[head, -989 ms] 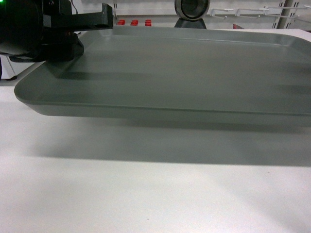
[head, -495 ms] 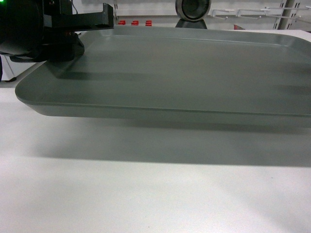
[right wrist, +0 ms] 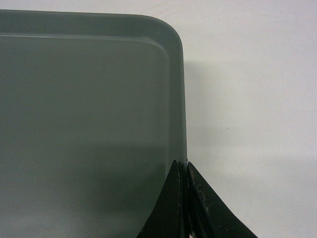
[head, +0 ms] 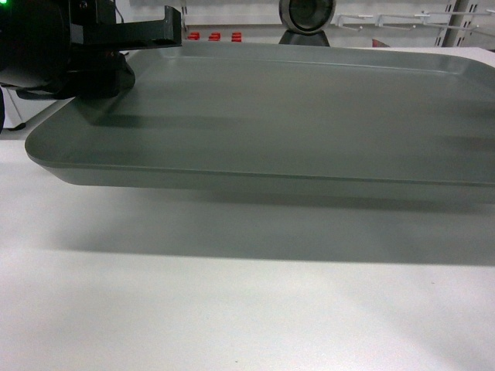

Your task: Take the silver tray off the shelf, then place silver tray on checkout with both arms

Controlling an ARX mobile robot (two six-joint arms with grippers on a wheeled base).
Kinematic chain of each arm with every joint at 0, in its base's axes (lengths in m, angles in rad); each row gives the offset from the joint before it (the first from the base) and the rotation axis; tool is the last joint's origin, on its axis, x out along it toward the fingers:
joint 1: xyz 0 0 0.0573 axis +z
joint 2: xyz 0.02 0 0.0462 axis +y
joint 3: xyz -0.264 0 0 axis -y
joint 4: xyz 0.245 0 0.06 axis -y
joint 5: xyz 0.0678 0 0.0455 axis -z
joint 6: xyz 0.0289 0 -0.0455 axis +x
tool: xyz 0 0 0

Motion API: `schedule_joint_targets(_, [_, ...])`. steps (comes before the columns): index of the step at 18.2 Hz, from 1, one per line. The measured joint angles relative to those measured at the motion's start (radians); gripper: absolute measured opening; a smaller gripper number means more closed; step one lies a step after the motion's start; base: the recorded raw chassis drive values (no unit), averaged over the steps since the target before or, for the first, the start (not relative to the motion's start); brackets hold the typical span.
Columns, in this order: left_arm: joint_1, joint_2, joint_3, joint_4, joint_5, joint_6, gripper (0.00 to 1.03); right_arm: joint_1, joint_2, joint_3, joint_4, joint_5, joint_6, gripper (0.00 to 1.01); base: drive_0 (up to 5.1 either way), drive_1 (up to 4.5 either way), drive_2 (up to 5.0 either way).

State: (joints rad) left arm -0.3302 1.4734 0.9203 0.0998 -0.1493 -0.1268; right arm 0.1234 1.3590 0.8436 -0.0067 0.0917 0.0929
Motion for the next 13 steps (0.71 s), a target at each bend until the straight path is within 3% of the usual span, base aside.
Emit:
schedule_joint_targets(4, [0.000,0.000,0.000,0.000,0.000,0.000,0.03,0.000,0.000,-0.004,0.024,-0.002,-0.002,0.02,0.0,0.00,0.0])
schedule_joint_targets(5, [0.000,0.000,0.000,0.006,-0.009,-0.005,0.03,0.000,0.000,-0.070,0.227,-0.010,-0.009,0.02,0.0,0.00,0.0])
schedule_joint_targets(6, [0.001,0.000,0.000,0.008,-0.008,-0.006,0.03,0.000,0.002,-0.095,0.291,-0.013,-0.012,0.02,0.0,0.00,0.0])
schedule_joint_targets(7, [-0.009,0.004,-0.003,0.042,-0.053,-0.008,0.03,0.000,0.009,-0.105,0.327,-0.019,-0.012,0.02,0.0,0.00,0.0])
schedule_joint_targets(9, [-0.050,0.039,0.005,0.138,-0.251,-0.006,0.03,0.000,0.027,-0.103,0.360,-0.018,-0.014,0.02,0.0,0.00,0.0])
schedule_joint_targets(10, [-0.068,0.058,0.023,0.138,-0.318,-0.002,0.03,-0.004,0.034,-0.101,0.354,-0.022,-0.014,0.02,0.0,0.00,0.0])
schedule_joint_targets(11, [-0.078,0.098,0.050,0.119,-0.355,0.002,0.03,-0.021,0.053,-0.100,0.353,-0.039,-0.014,0.02,0.0,0.00,0.0])
schedule_joint_targets(12, [-0.085,0.209,0.119,0.116,-0.341,0.009,0.03,-0.046,0.124,-0.068,0.360,-0.041,-0.027,0.02,0.0,0.00,0.0])
schedule_joint_targets(13, [-0.085,0.280,0.190,0.093,-0.345,0.007,0.03,-0.061,0.209,0.009,0.375,-0.040,-0.071,0.02,0.0,0.00,0.0])
